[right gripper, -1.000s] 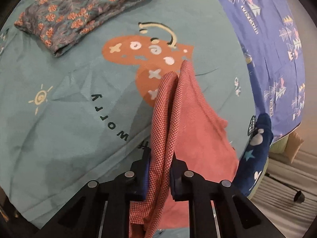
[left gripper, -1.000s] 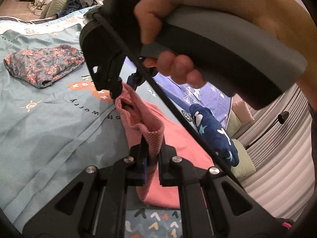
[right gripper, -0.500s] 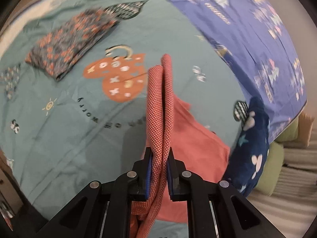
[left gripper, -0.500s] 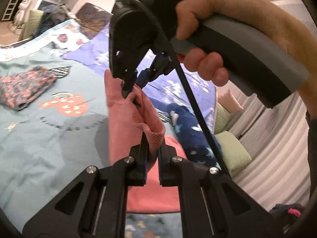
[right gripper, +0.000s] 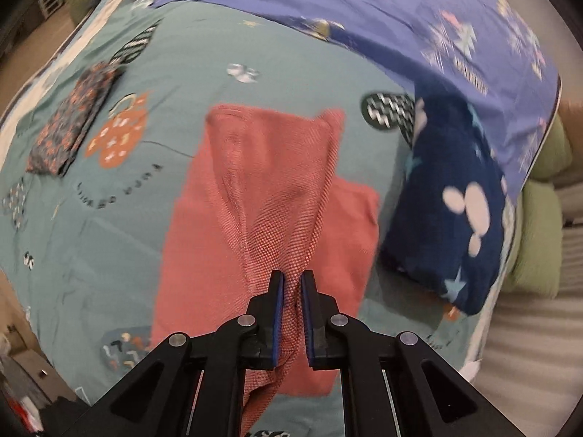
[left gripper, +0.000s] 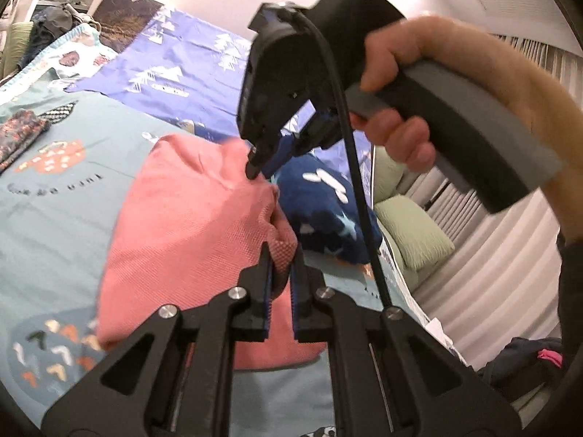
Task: Fold small clothes
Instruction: 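Close the right tool on the shirt fold while the left tool holds it, then open the right tool while the left tool keeps holding the shirt edge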
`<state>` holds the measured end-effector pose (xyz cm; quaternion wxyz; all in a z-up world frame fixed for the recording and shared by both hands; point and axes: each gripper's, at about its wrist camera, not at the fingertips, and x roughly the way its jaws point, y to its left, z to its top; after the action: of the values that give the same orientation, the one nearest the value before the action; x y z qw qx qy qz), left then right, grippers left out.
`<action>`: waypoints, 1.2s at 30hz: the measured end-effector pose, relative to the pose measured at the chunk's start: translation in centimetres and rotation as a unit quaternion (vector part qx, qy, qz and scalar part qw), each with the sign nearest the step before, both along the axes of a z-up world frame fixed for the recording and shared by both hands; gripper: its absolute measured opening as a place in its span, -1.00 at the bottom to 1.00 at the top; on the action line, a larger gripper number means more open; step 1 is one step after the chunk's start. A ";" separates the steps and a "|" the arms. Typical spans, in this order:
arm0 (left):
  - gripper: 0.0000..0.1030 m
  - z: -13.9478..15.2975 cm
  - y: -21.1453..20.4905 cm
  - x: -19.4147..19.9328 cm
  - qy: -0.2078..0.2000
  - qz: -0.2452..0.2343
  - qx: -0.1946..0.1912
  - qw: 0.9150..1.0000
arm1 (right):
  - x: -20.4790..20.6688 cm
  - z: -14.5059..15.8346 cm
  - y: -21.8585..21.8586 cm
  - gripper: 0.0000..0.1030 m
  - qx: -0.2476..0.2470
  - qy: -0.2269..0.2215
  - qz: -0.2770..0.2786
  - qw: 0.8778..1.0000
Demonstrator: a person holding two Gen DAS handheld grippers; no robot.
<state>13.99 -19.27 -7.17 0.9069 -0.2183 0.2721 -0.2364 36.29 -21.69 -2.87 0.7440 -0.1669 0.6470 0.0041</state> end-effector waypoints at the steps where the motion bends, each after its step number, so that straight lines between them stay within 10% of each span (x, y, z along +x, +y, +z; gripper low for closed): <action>1: -0.85 -0.1 -0.8 -0.1 0.004 -0.004 0.003 1.000 | 0.0 -0.4 -0.9 -0.85 0.005 0.000 -0.005 1.000; 10: -0.85 -3.1 -4.5 0.0 0.055 -0.020 0.028 0.998 | -0.7 -4.9 -6.1 -0.81 0.071 -0.017 -0.019 0.997; 14: -0.85 -3.5 -3.7 -0.3 0.069 -0.019 0.014 0.997 | -2.3 -6.0 -9.2 -0.25 0.156 -0.020 -0.051 0.986; 21: -0.85 -2.3 -0.6 -0.5 0.068 -0.011 -0.051 0.996 | -5.5 -6.6 -17.5 0.18 0.407 -0.024 -0.118 0.905; 33: -0.85 -0.3 2.1 -0.6 0.042 0.011 -0.094 0.995 | -5.1 -11.4 -16.7 0.38 0.574 0.056 -0.203 0.791; 36: -0.85 -0.4 1.7 -0.8 0.040 0.005 -0.082 0.996 | -3.0 -11.8 -15.9 0.38 0.557 0.067 -0.231 0.795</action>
<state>13.23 -17.58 -7.59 0.8757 -0.3024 0.2867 -0.2440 33.26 -37.57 -14.65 0.6420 0.4312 0.6007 0.2027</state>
